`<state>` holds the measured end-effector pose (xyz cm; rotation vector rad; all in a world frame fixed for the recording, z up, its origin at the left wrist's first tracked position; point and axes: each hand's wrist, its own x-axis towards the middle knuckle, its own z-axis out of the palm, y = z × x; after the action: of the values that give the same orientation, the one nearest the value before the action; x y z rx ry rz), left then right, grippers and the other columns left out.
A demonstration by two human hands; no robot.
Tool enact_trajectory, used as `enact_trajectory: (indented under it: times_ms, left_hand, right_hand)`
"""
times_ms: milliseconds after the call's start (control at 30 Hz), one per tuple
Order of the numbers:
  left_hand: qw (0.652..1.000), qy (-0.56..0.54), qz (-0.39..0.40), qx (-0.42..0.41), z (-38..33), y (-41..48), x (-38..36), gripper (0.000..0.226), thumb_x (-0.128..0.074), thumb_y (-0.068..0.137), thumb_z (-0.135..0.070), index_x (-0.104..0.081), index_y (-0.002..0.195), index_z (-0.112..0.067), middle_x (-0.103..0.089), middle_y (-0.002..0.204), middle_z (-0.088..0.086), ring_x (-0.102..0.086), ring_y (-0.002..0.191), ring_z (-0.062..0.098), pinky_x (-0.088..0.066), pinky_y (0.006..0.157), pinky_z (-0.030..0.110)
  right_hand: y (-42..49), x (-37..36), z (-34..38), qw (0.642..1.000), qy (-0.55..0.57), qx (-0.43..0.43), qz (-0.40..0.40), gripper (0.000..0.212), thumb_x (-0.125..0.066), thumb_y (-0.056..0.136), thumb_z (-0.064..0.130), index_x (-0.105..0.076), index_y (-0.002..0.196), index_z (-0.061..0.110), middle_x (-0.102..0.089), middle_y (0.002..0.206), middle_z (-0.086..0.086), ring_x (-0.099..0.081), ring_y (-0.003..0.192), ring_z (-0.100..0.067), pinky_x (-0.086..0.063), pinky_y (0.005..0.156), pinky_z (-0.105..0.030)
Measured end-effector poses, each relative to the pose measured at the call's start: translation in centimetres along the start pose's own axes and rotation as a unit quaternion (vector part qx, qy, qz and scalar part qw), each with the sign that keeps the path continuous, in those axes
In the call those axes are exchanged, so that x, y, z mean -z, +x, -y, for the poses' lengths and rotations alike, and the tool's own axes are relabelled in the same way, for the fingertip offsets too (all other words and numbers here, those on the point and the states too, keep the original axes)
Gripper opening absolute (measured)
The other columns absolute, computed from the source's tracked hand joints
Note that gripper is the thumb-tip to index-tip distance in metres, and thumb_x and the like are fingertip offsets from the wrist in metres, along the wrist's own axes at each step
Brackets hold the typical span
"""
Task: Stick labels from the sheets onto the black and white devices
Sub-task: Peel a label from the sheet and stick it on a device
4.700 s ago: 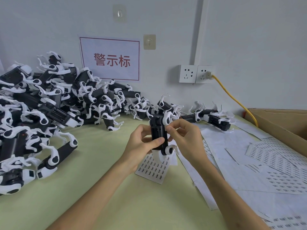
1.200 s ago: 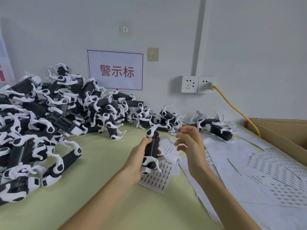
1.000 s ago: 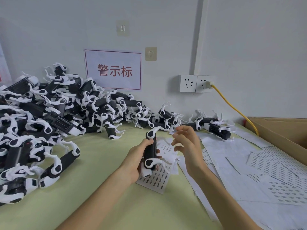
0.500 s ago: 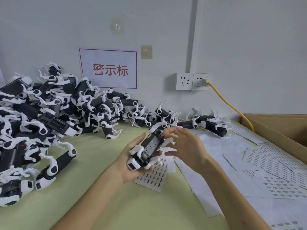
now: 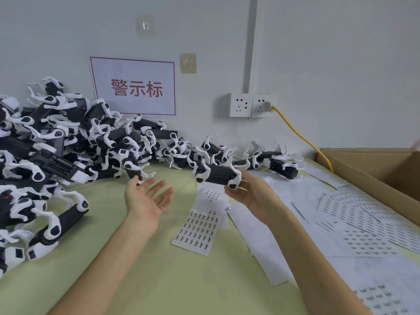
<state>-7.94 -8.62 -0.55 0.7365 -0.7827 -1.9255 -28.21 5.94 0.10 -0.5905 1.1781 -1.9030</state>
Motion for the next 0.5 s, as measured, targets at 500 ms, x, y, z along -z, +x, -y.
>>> enact_trajectory:
  times_ms: [500]
  left_hand:
    - [0.998,0.047,-0.012,0.026,0.9,1.9,0.2,0.033,-0.034,0.107,-0.035,-0.054,0.089,-0.015,-0.061,0.088,0.005,-0.051,0.069,0.021,-0.036,0.06,0.03]
  right_hand:
    - [-1.4,5.8,4.4,0.902,0.349,0.219,-0.13,0.036,-0.049,0.106,0.015,-0.049,0.139,0.002,-0.061,0.137,-0.016,-0.073,0.107,-0.028,-0.059,0.09,-0.036]
